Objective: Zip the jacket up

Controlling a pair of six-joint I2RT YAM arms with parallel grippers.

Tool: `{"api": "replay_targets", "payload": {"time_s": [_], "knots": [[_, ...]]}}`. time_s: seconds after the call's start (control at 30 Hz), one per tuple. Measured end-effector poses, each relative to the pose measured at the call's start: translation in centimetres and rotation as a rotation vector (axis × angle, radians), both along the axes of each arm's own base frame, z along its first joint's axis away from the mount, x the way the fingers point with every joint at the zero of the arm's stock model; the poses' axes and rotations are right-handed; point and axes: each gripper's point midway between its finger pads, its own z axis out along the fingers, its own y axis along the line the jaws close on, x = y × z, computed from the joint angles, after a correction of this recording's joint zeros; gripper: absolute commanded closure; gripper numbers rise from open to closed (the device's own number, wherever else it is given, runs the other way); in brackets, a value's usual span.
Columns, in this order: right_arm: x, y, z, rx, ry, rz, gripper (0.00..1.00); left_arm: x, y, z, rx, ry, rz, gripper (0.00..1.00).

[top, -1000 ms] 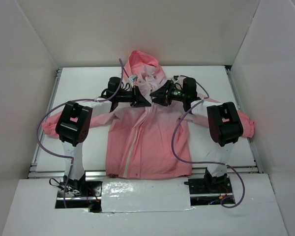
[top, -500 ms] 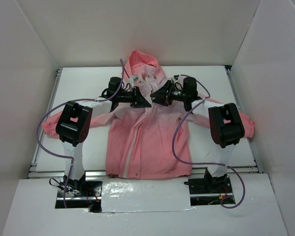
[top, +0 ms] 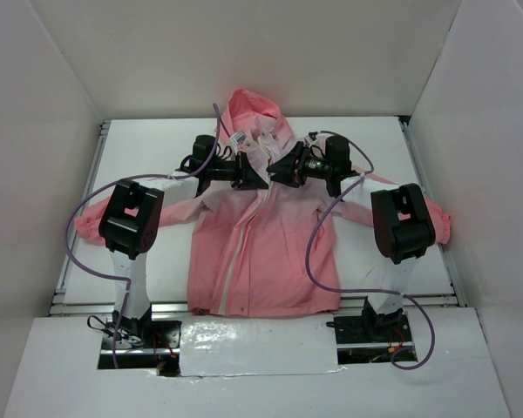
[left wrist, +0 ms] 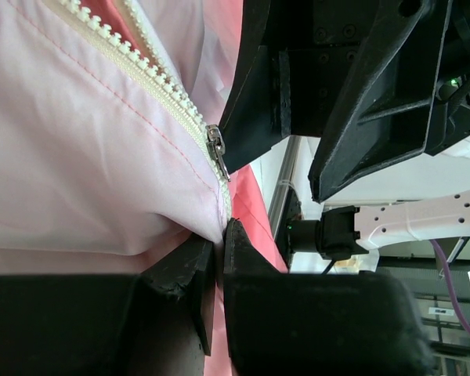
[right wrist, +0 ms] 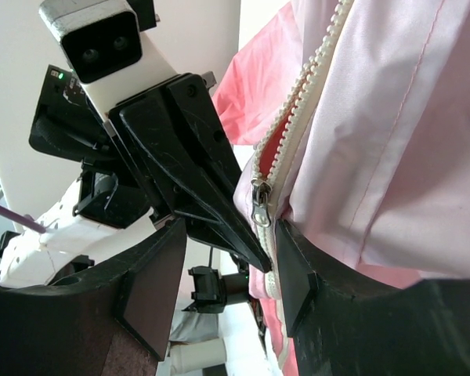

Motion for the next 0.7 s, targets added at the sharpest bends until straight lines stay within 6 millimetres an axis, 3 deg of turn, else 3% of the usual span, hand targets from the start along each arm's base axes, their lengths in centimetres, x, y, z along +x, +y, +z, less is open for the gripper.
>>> {"api": "replay_targets", "payload": {"time_s": [0.3, 0.7], "knots": [[0.0, -0.4, 1.1, -0.001, -0.025, -0.005, 0.43, 0.0, 0.0, 0.0, 0.009, -0.008, -0.006, 1.00], [0.3, -0.7, 0.7, -0.023, -0.012, -0.018, 0.43, -0.1, -0.1, -0.2, 0.017, -0.016, -0.013, 1.00]]}}
